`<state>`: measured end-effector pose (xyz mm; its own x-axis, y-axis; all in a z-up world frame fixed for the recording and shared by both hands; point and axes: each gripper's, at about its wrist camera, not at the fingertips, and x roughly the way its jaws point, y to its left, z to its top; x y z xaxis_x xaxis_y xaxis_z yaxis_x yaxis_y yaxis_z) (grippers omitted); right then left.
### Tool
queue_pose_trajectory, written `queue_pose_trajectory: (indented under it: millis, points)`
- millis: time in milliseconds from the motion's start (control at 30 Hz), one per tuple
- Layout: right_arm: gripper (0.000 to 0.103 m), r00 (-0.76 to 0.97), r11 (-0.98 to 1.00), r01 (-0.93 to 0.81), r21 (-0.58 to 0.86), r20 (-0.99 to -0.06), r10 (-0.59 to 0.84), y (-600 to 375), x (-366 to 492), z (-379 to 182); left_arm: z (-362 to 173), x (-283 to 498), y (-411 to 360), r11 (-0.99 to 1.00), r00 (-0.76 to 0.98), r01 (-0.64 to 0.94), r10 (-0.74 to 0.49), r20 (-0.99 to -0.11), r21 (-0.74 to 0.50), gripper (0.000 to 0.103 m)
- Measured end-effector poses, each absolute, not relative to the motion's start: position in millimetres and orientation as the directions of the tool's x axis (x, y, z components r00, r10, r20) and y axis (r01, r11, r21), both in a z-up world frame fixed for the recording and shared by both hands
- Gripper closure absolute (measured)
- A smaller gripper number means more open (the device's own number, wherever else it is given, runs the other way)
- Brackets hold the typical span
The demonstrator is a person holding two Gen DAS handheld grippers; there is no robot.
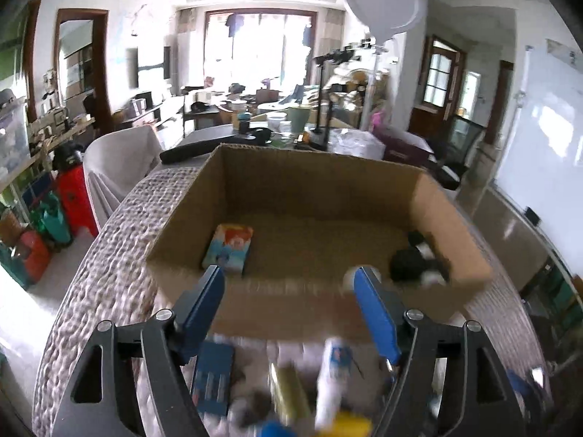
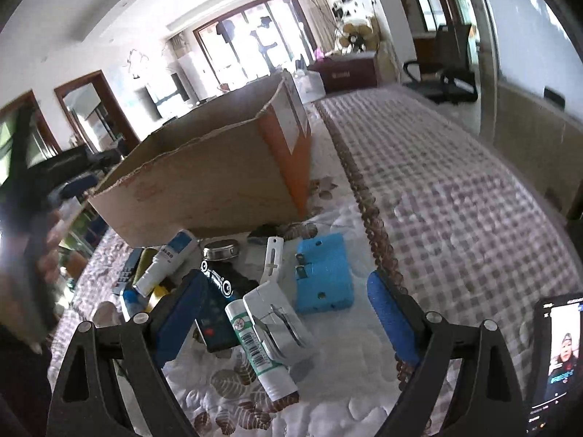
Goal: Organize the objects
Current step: 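Grasp the white plug adapter with the right gripper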
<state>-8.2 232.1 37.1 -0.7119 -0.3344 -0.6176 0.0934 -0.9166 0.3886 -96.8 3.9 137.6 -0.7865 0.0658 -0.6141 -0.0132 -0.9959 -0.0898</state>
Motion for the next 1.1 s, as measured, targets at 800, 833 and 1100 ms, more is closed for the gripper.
queue_pose_trajectory:
  millis: [800,833,1100]
  points:
    - [0.000,-0.654,-0.943,0.157,0.293,-0.685,-0.322,216.8,-5.6,11.1,45.6,1.7,-14.0,-0.931,-0.638,-0.140,0.344,-0.689,-0.336,0.030]
    - [0.000,-0.652,-0.931,0.149,0.332,-0.675,-0.345,222.2,-5.6,13.2,45.2,2.9,-13.3,-0.930,-0.635,-0.143,0.348,-0.690,-0.338,0.030]
    - [0.000,-0.726,-0.884,0.244,0.398,-0.529,-0.438,212.0,-16.7,91.6,44.2,5.7,-18.5,-0.925,-0.634,-0.128,0.354,-0.688,-0.357,0.030]
